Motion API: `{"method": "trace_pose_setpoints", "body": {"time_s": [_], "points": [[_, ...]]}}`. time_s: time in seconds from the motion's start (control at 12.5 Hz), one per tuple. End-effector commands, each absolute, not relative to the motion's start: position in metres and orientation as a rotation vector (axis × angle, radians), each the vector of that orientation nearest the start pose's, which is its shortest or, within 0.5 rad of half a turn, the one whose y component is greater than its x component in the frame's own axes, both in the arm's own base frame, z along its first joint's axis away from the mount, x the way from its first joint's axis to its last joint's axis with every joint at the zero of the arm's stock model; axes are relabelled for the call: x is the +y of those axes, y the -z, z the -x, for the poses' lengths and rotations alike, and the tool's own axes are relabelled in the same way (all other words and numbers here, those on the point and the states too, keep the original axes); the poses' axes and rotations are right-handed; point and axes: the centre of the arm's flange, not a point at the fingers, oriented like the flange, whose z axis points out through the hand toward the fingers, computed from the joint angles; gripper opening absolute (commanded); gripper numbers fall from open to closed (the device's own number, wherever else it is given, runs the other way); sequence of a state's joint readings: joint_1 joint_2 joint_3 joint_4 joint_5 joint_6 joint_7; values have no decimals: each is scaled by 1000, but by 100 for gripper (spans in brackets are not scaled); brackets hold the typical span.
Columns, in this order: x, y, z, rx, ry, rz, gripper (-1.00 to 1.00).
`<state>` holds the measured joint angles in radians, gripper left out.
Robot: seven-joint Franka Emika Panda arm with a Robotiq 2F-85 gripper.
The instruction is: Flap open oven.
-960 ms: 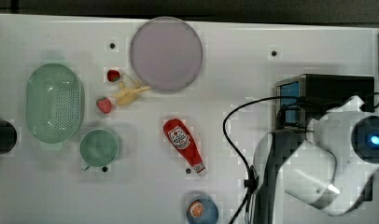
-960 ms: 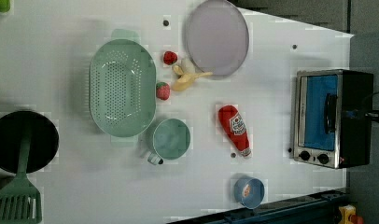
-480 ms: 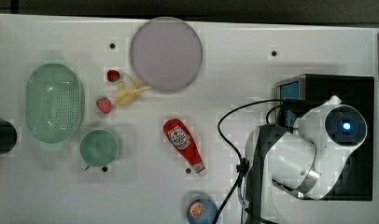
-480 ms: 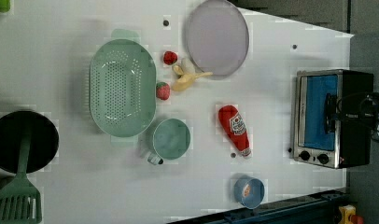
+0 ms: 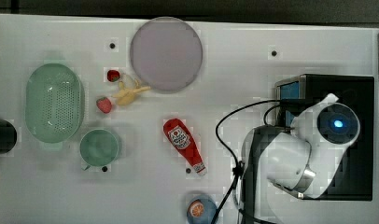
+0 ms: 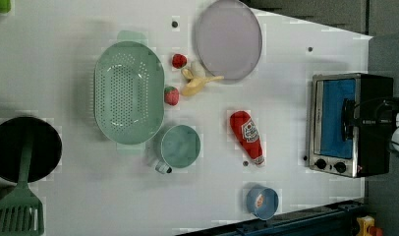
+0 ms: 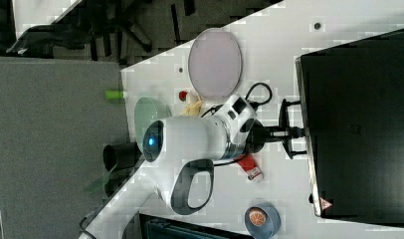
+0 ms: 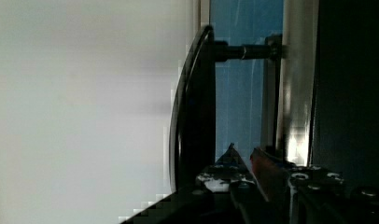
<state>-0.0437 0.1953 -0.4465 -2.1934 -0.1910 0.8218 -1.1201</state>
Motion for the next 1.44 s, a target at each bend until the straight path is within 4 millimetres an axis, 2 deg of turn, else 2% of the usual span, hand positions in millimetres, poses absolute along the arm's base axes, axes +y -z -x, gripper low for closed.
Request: {"method": "trace_pose_setpoints", "body": {"time_s": [0.08, 0.48, 0.96, 1.2, 1.44], "points": [[-209, -301, -508, -43, -136, 3426, -65], [-151, -277, -516, -78, -192, 3557, -65], [-81, -217, -518, 86, -231, 3656, -65], [-63, -188, -516, 80, -254, 3660, -65], [-55, -168, -515, 29, -273, 3655, -65]]}}
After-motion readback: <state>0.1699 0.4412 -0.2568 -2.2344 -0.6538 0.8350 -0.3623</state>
